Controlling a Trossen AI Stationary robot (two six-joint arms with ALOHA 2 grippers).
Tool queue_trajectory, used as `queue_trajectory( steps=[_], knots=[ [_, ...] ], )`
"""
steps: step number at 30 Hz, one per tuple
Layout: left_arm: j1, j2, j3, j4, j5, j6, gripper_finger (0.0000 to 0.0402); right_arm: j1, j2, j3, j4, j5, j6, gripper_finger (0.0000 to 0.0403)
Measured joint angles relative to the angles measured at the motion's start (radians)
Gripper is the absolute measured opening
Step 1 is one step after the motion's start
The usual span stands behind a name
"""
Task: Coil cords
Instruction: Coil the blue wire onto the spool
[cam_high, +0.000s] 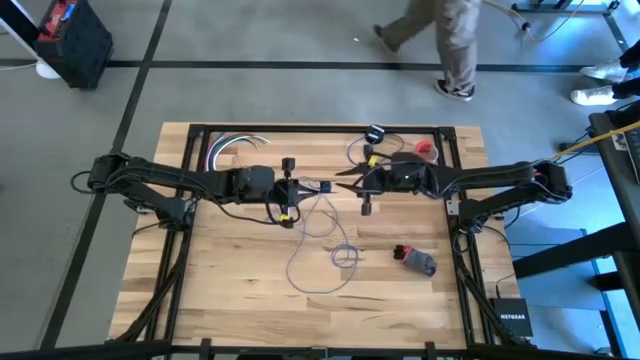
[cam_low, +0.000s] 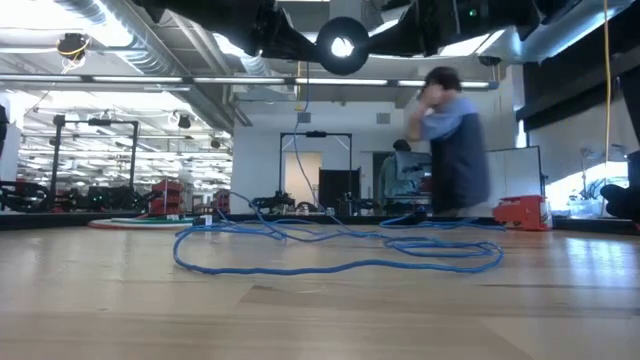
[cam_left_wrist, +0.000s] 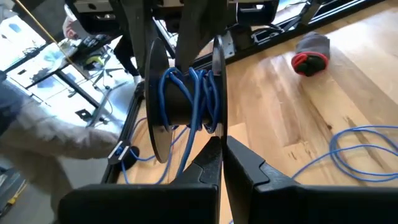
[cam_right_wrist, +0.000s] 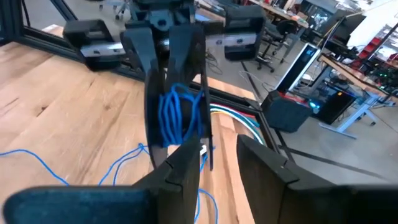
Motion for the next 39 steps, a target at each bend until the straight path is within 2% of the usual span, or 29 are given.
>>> queue_trajectory(
  steps=[6, 11, 13, 21, 28, 33, 39],
  knots=[
    [0.0, 0.0, 0.0, 0.004, 0.0, 0.002, 0.0, 0.0, 0.005, 0.0, 0.001, 0.0, -0.003, 0.0097],
    [0.0, 0.0, 0.0, 0.008, -0.001, -0.001, 0.0003, 0.0, 0.005, 0.0, 0.009, -0.001, -0.037, 0.0023],
    [0.0, 0.0, 0.0, 0.008, -0.001, -0.01, 0.0006, 0.0, 0.005, 0.0, 0.014, -0.001, -0.04, 0.0009],
    [-0.012, 0.0, 0.0, 0.021, -0.002, -0.076, 0.0023, 0.0, 0.005, 0.0, 0.02, 0.008, -0.046, 0.0007],
    [-0.013, -0.002, 0.0, 0.023, -0.001, -0.129, 0.0087, -0.001, -0.003, 0.0, 0.009, 0.011, -0.046, 0.0004],
    [-0.028, -0.073, 0.0, -0.055, -0.001, -0.138, 0.0115, -0.001, -0.051, 0.0, -0.055, 0.012, -0.054, 0.0003],
    [-0.05, -0.167, 0.0, -0.072, -0.017, -0.183, 0.0111, 0.0, -0.067, 0.0, -0.106, -0.013, -0.053, 0.0001]
  ],
)
